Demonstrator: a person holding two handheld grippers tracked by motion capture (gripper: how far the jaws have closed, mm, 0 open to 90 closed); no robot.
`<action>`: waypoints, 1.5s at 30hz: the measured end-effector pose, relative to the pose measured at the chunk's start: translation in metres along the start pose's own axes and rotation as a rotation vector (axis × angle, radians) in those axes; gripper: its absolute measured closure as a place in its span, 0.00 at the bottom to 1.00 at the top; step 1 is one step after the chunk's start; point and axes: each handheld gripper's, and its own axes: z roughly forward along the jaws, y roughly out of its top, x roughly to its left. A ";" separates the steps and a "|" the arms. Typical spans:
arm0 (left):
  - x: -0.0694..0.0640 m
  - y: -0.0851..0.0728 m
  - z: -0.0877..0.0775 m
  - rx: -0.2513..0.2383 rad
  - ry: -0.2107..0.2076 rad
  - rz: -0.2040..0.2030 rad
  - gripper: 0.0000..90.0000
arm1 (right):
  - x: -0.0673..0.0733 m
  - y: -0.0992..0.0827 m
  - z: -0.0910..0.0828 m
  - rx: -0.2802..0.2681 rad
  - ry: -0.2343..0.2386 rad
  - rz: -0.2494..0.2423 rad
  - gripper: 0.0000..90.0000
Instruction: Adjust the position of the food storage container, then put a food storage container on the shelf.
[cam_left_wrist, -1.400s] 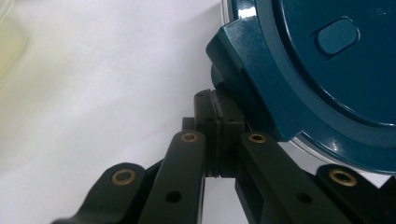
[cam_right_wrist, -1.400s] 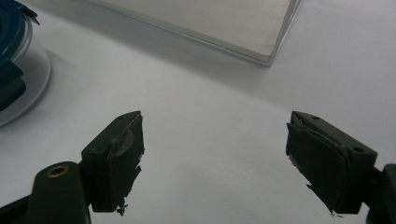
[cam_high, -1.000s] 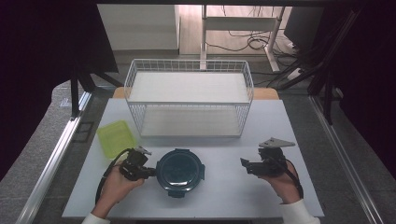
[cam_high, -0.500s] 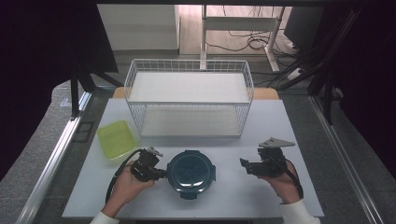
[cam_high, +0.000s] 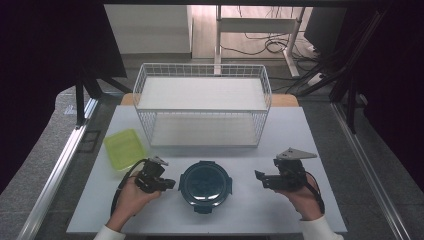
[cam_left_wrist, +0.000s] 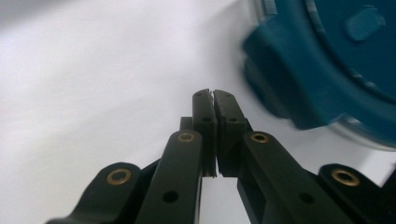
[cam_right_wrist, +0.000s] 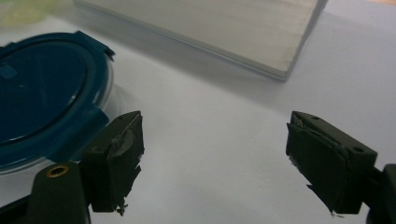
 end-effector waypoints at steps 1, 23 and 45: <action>0.005 -0.001 -0.010 -0.043 -0.003 -0.013 0.91 | 0.001 0.000 -0.001 -0.016 0.019 -0.009 0.21; -0.019 0.001 -0.065 -0.229 0.049 -0.024 0.19 | 0.012 0.001 -0.005 -0.051 0.125 0.014 0.19; -0.013 0.016 -0.061 -0.278 -0.065 -0.102 0.07 | 0.037 0.019 0.012 0.006 0.217 0.121 0.11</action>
